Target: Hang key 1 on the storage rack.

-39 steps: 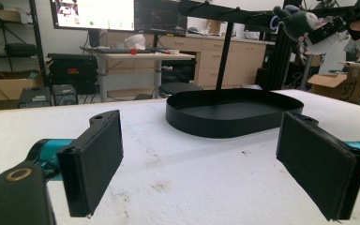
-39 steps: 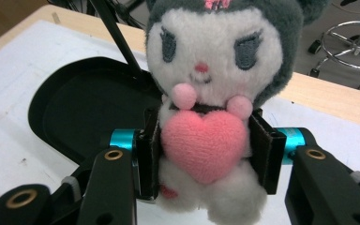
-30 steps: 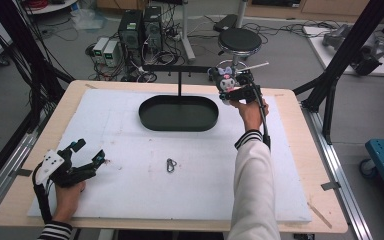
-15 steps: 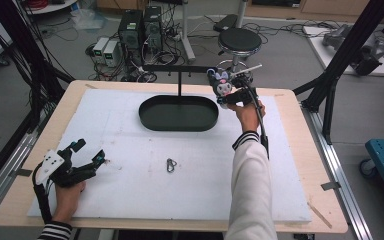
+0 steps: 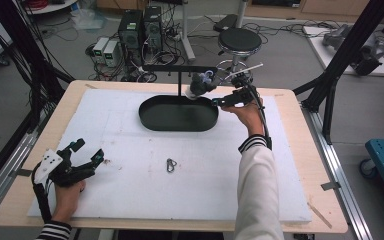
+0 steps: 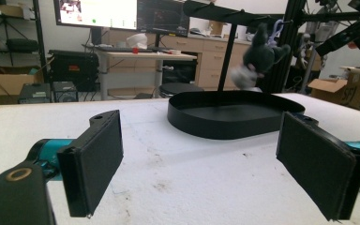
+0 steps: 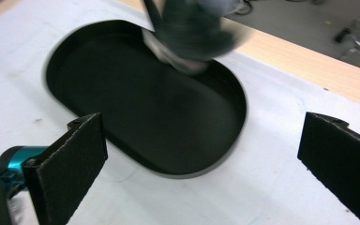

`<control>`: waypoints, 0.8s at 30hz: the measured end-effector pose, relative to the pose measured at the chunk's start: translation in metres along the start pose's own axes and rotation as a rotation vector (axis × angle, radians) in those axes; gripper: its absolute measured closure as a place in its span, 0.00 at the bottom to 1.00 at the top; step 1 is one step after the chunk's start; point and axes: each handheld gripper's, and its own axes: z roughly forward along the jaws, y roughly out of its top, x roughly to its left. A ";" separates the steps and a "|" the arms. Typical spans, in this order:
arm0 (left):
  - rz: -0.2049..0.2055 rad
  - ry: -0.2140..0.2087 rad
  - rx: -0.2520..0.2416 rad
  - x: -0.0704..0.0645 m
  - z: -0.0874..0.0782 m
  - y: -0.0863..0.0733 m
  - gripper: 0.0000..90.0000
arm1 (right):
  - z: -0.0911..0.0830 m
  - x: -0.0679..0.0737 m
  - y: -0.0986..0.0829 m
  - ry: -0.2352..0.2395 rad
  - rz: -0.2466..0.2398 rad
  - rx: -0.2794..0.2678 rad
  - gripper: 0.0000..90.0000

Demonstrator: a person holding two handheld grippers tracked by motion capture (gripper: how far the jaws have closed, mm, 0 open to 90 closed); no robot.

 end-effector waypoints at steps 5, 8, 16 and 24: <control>0.025 -0.006 -0.001 -0.003 0.000 0.000 0.17 | -0.015 0.009 -0.005 0.017 -0.078 -0.055 0.01; 0.020 -0.006 0.000 -0.002 0.000 0.000 0.17 | -0.024 0.008 -0.013 0.037 -0.081 -0.069 0.01; 0.037 -0.011 0.001 -0.004 0.000 0.000 0.17 | -0.048 0.016 -0.032 0.018 -0.145 -0.135 0.01; 0.046 -0.012 0.001 -0.005 0.000 0.000 0.17 | -0.066 0.025 -0.054 0.099 -0.188 -0.220 0.01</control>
